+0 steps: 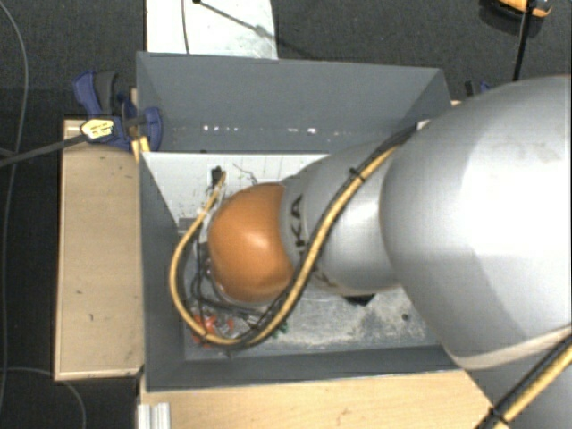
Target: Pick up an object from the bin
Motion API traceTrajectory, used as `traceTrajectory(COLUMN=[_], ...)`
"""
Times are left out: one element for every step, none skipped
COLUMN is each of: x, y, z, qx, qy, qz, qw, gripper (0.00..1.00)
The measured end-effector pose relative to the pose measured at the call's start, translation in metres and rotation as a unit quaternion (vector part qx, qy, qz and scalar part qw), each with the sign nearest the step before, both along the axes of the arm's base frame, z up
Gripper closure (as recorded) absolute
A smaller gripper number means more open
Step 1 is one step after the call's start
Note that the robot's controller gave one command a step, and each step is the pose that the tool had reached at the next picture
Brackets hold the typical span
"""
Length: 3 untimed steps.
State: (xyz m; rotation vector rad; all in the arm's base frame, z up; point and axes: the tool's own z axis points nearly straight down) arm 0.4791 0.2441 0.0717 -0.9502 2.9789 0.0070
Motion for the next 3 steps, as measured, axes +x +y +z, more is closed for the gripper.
traceTrajectory(x=[-0.001, -0.002, -0.004], y=[0.000, 0.000, -0.001], z=[-0.001, 0.003, 0.016], qx=[0.000, -0.001, -0.002], qy=[0.0013, 0.0023, 0.0058], qz=[0.000, 0.000, 0.000], qw=[1.0000, 1.0000, 1.0000], gripper=[1.00, 1.00, 1.00])
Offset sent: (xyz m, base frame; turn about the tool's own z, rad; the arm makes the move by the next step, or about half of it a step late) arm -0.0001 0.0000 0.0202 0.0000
